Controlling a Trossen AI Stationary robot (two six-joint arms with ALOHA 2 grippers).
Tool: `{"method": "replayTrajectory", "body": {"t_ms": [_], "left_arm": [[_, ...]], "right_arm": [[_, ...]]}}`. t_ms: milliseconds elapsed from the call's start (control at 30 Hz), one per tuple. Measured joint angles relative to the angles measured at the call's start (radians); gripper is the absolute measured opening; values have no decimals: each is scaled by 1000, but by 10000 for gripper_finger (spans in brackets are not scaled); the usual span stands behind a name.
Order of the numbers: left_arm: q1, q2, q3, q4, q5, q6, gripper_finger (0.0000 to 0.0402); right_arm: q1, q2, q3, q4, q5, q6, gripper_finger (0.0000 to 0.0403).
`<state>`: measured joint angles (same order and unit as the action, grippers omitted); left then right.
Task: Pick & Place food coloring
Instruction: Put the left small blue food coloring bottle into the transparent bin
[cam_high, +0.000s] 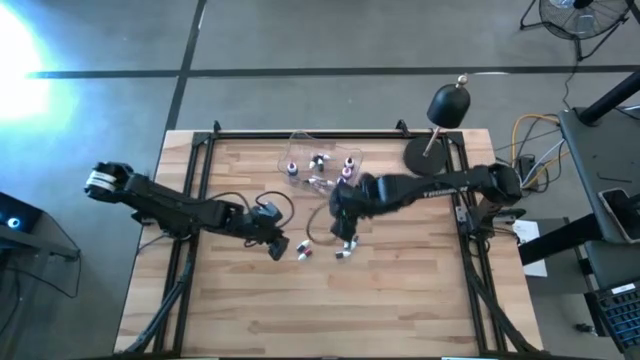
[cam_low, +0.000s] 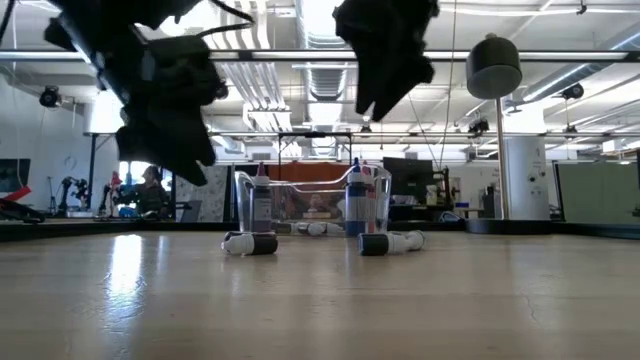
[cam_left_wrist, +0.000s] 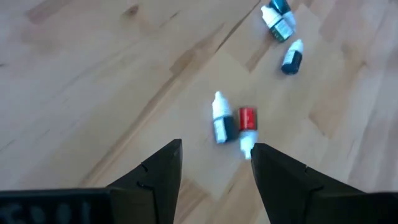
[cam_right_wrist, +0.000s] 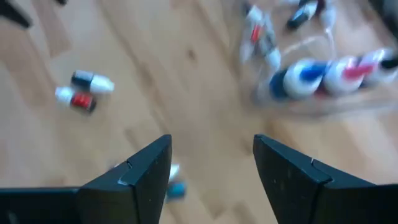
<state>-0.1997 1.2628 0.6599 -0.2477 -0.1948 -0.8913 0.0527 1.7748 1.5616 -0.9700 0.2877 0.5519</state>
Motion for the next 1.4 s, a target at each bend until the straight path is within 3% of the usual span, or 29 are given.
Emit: {"method": "replayTrajectory", "body": {"t_ms": [200, 433, 767, 1033, 1167, 1400], "left_arm": [[0, 190, 151, -74, -1, 7, 167], [1, 370, 326, -196, -4, 2, 167], [16, 533, 477, -313, -7, -2, 167], [18, 590, 494, -341, -4, 4, 164], [18, 591, 495, -356, 3, 8, 139], [25, 588, 495, -399, -22, 53, 58]], "right_arm": [[99, -1, -4, -143, 87, 224, 210], [187, -1, -22, -246, 89, 415, 209], [277, -1, -33, -255, 133, 540, 209], [297, -1, -34, -254, 158, 549, 209], [296, -1, -35, -254, 162, 548, 209], [298, -1, -42, -254, 203, 552, 209]]}}
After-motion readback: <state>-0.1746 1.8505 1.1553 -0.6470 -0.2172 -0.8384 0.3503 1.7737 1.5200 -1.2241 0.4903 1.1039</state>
